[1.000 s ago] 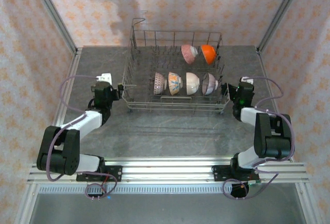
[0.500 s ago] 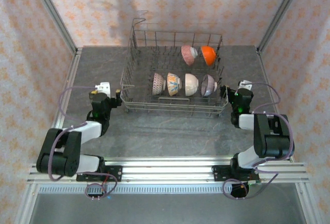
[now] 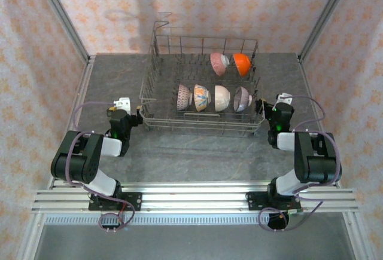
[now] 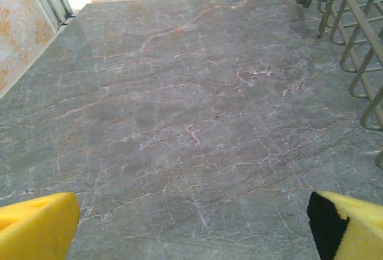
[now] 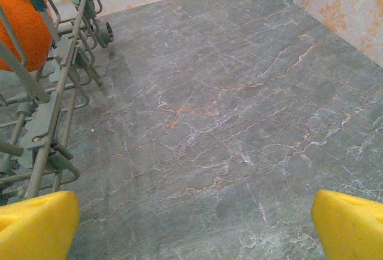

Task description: Load the bowls into the dish rack

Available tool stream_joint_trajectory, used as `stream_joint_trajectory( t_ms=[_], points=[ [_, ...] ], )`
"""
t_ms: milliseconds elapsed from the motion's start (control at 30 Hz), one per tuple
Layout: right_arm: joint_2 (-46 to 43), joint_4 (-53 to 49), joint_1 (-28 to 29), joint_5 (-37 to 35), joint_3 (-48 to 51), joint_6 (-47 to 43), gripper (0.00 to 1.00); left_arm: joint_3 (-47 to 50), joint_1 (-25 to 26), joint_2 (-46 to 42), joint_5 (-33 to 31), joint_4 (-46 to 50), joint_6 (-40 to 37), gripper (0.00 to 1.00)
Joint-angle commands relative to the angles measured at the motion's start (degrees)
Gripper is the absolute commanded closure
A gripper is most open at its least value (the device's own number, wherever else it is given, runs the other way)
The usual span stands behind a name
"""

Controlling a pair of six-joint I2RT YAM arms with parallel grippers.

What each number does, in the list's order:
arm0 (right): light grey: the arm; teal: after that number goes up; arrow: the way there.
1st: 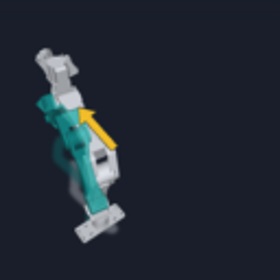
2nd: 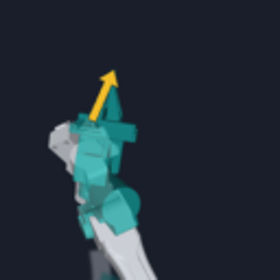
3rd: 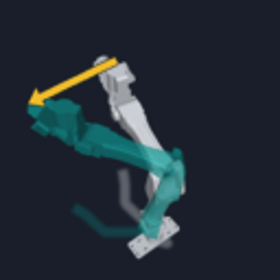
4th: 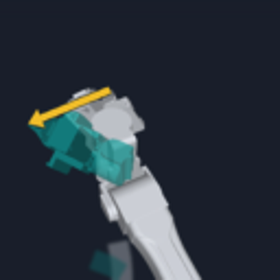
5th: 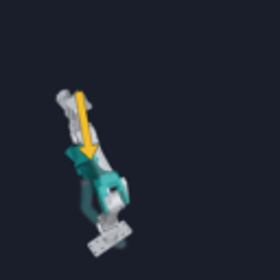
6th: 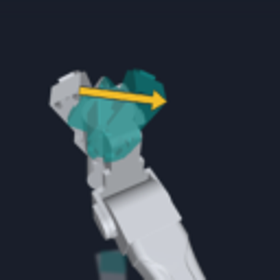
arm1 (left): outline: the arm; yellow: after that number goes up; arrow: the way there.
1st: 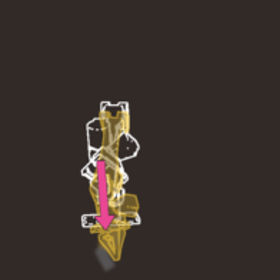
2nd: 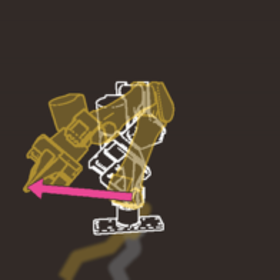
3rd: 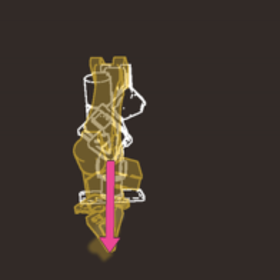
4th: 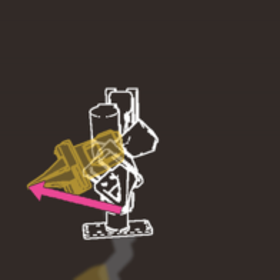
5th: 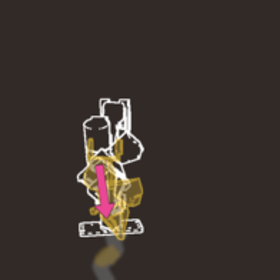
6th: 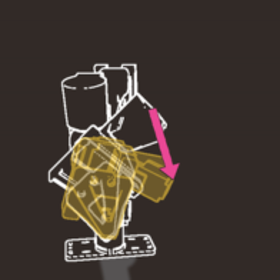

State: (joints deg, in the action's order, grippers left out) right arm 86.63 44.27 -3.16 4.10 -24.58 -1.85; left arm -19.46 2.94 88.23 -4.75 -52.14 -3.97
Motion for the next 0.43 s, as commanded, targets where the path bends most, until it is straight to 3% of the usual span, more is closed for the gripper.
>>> stream_joint_trajectory(
  t_ms=[0, 400],
  points=[
    [0.7, 0.7, 1.8, 3.3, 0.8, -1.3, 0.01, -1.1, -0.3, -0.5, -0.9, -1.8, 0.8, 0.0],
    [0.6, 0.7, 3.6, -0.1, 0.8, -2.2, 0.01, -1.5, -0.7, -0.5, -1.1, -0.9, 1.2, 0.01]
  ],
)
